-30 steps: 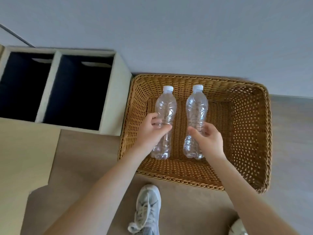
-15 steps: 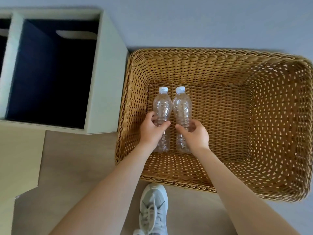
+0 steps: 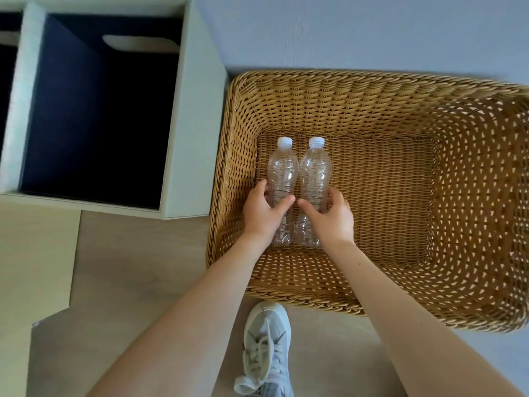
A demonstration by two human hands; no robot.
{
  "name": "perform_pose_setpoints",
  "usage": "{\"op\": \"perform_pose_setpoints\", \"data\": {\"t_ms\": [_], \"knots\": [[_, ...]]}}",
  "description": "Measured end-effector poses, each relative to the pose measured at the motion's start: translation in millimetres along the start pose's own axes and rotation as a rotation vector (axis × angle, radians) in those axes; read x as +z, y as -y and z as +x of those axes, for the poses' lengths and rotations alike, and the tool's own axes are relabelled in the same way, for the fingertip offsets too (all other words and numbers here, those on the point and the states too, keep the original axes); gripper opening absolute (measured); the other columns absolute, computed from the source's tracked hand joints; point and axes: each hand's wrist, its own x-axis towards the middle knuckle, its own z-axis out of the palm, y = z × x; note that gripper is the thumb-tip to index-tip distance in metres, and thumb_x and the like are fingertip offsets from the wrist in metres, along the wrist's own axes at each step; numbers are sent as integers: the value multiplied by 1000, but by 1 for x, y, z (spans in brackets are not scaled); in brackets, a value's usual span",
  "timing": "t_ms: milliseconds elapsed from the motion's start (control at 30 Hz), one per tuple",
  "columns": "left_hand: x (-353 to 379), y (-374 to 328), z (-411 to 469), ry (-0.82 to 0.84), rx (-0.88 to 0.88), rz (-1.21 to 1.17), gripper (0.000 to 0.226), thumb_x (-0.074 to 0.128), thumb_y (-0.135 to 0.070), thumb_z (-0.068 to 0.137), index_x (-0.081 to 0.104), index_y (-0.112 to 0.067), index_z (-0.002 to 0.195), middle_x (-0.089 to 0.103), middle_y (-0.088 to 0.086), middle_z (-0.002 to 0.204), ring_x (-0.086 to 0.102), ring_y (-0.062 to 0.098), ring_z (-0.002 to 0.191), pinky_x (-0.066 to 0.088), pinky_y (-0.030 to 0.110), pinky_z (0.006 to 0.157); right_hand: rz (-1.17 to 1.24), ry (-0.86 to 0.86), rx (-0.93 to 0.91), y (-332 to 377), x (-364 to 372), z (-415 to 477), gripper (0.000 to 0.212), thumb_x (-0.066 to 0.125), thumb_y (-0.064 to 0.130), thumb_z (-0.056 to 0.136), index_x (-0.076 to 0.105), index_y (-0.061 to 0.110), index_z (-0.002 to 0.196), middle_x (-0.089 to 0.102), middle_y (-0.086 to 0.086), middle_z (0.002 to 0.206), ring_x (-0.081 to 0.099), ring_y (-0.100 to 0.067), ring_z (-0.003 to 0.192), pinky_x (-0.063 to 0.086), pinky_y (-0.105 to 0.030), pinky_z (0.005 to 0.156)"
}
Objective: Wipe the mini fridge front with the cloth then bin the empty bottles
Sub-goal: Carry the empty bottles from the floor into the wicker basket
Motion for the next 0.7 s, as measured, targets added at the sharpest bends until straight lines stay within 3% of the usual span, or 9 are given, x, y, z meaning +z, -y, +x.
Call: {"op": "perform_pose_setpoints", "data": {"t_ms": [67,167,333,467,567,700], "knots": [[-8,-8,-12,-29,55,70,69,73,-32,89,41,-12,147,49,6,146,46,19,133,39,33,111,-51,-25,-20,8,-12,-11,81,71,55,86,37,21,152,48,-4,145,52,-22,125,47,-33,92],[-28,-31,-41,-87,186,170,48,71,-26,90,54,-14,134,61,1,129,54,13,117,46,28,99,-85,-90,-108,28,-44,-37,61,68,49,91,49,21,142,57,0,136,55,-16,119,44,-28,88],[-82,-103,-114,-131,393,299,29,67,-21,93,62,-12,120,66,3,111,61,19,104,53,33,87,-188,-115,-329,91,-129,-107,35,62,32,99,61,13,128,65,0,121,59,-17,113,51,-35,96],[-135,-184,-193,-188,573,437,21,64,-21,93,65,-8,109,67,5,100,61,22,95,56,38,75,-311,-129,-507,159,-208,-187,34,59,29,101,62,8,128,68,-7,121,61,-24,113,53,-38,93],[-172,-247,-259,-236,689,504,23,65,-22,92,66,-8,109,68,6,101,63,23,95,54,32,72,-378,-180,-623,208,-265,-251,35,64,25,99,65,4,127,69,-12,118,63,-31,110,53,-42,90],[-219,-328,-354,-264,872,559,25,66,-21,92,67,-5,110,69,8,103,65,24,95,54,31,76,-408,-232,-720,270,-343,-338,40,68,25,96,64,1,128,70,-15,120,64,-36,111,54,-48,92]]}}
